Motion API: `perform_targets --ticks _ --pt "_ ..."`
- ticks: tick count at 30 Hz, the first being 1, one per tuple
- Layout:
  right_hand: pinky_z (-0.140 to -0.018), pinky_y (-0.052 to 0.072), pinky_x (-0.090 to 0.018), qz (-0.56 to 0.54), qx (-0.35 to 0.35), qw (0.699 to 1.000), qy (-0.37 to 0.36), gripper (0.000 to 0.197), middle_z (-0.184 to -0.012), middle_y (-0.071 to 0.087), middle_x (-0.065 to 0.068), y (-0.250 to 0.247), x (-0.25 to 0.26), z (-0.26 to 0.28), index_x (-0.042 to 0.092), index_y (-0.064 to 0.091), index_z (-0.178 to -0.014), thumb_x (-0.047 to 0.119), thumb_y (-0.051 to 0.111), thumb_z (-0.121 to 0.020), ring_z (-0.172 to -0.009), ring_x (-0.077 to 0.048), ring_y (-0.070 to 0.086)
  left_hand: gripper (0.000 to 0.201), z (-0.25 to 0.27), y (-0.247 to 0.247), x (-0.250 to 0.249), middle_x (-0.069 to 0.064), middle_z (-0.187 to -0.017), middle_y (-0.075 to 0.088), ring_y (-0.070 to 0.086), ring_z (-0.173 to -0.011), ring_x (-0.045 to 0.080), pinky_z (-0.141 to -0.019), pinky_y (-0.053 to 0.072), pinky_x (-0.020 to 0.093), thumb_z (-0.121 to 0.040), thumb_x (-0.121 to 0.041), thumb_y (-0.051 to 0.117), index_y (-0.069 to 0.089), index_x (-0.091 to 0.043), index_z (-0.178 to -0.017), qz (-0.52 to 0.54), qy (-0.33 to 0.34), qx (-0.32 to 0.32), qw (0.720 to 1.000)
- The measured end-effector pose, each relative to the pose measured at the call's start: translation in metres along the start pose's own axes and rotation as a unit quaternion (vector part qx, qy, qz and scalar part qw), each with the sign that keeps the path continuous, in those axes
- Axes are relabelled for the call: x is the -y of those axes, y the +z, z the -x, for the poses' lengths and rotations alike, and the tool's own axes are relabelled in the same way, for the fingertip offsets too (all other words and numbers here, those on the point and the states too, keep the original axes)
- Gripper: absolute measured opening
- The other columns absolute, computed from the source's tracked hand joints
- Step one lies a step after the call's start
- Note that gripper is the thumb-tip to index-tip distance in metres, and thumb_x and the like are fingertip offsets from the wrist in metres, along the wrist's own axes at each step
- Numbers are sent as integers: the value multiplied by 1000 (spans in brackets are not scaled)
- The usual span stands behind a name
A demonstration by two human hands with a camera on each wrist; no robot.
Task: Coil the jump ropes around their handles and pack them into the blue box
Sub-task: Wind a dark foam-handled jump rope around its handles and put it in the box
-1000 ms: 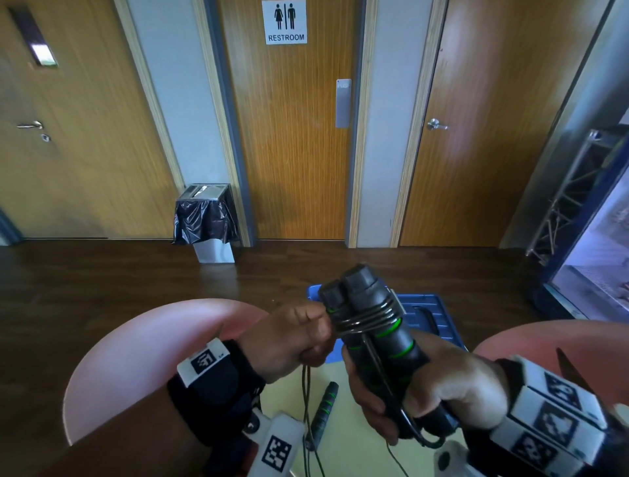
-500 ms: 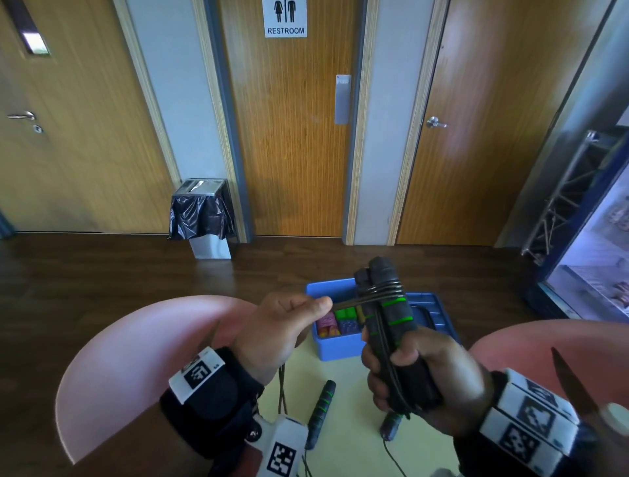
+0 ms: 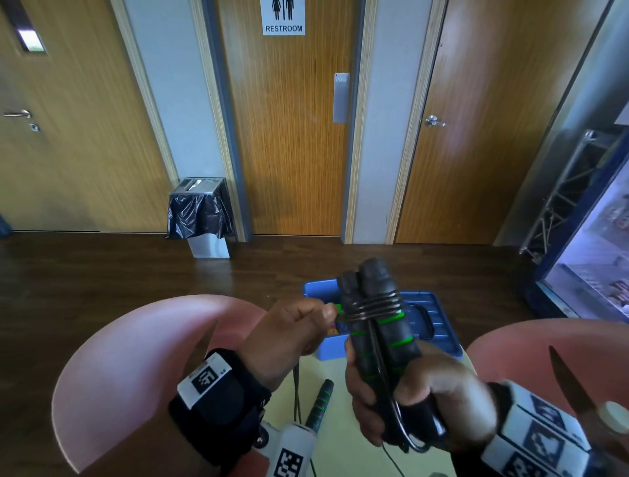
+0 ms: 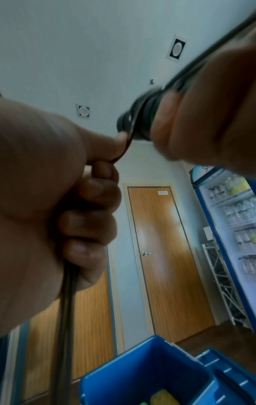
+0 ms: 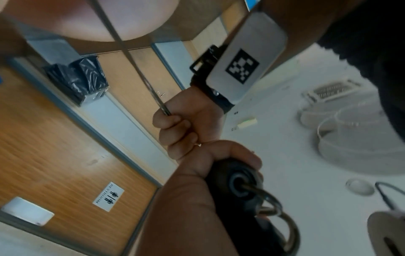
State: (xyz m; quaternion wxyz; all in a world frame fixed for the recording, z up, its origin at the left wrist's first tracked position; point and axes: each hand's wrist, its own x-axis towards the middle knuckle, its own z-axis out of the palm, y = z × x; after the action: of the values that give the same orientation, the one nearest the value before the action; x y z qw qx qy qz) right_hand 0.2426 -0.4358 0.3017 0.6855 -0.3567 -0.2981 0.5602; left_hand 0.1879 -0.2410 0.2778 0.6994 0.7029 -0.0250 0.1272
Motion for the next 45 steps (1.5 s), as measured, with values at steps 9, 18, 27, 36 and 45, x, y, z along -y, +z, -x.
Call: perform_targets --ticks 9,18,27,36,45 --pt "-74 54 -41 811 -16 547 209 27 -89 59 4 4 27 11 28 44 -99 30 57 -76 -82 -20 61 33 -5 3 -32 -10 -57 52 47 -47 -4 -50 34 8 -90 -36 69 66 -8 -72 -379 -103 137 910" --pt "-71 38 -36 891 -166 349 236 42 -118 57 -5 -13 0 -25 16 42 -125 26 58 -88 -100 -26 61 30 4 37 4 -3 -73 64 60 -68 13 -66 50 34 -92 -40 42 61 -19 -82 -509 -5 -34 860" --pt "-71 39 -38 868 -253 369 213 44 -116 55 -6 -21 4 -44 16 40 -125 29 56 -87 -99 -26 61 18 5 41 19 -4 -64 67 67 -56 4 -51 43 10 -91 -13 65 58 -21 -76 -281 -74 -166 942" --pt "-74 40 -39 873 -275 371 156 40 -114 54 -8 -18 12 -45 14 40 -121 32 55 -88 -98 -31 60 22 11 53 13 6 -54 61 58 -37 23 -46 44 32 -91 -20 67 54 -6 -80 -99 -132 -262 951" --pt "-85 44 -41 871 -284 372 150 44 -114 53 -6 -23 17 -45 15 38 -124 33 56 -88 -101 -29 59 45 11 52 12 3 -44 27 15 -33 12 -37 14 19 -103 -44 41 64 -6 -95 152 -280 -163 934"
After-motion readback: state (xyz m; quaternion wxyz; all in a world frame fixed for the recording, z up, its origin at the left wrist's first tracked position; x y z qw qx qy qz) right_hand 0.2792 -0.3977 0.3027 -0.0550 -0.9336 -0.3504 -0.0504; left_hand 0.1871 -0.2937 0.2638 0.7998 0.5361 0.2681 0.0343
